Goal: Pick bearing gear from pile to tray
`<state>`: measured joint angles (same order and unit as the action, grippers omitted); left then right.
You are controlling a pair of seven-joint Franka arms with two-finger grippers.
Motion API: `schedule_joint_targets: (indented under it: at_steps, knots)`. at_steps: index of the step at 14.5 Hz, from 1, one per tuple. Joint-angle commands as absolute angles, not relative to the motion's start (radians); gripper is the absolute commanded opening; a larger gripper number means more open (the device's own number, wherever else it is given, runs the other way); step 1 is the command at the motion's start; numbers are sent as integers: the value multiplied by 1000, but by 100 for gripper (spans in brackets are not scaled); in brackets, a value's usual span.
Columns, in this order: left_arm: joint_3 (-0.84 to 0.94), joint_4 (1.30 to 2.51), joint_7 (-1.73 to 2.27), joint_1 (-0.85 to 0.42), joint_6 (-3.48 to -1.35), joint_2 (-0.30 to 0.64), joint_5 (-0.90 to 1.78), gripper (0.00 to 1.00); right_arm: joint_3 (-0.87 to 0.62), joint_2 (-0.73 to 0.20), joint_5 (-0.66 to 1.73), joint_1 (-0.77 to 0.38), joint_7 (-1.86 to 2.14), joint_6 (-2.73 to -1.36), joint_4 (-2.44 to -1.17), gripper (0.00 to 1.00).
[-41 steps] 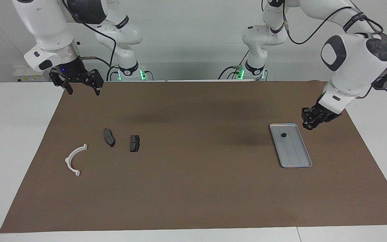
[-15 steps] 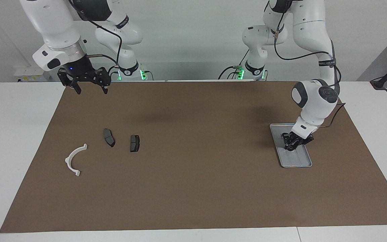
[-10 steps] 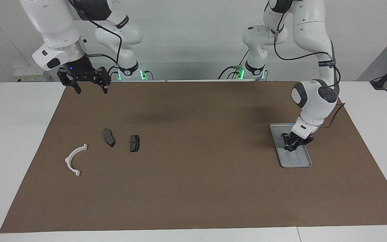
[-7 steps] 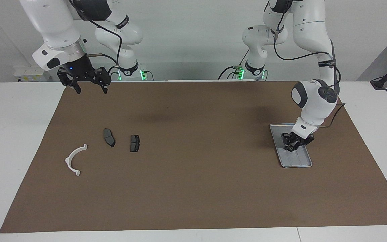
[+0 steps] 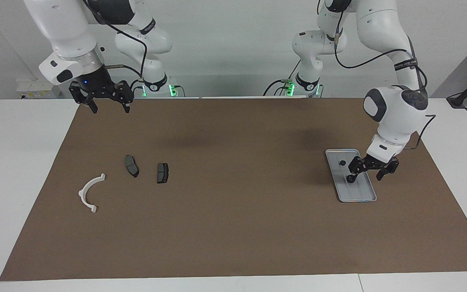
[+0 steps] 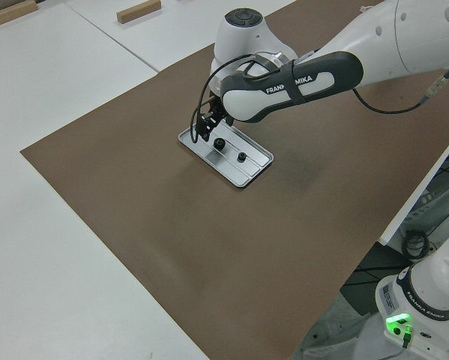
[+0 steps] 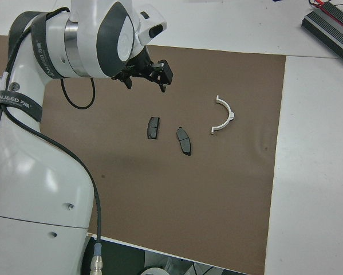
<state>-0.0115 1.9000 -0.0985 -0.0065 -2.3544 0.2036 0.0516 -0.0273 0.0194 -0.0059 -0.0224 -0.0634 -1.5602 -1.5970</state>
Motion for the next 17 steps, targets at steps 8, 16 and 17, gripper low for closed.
schedule_joint_targets:
  at_steps: [8,16,17]
  knots:
    - [-2,1862,45,-28,-1780,-184,63,100,-29,32,15,-17,-80,-1559,-1605,100]
    - [3,1704,35,-69,-1697,-66,49,100,-29,32,15,-17,-80,-1560,-1603,100]
    - [3,1706,35,-71,-1692,-66,49,100,-29,32,15,-17,-80,-1560,-1603,100]
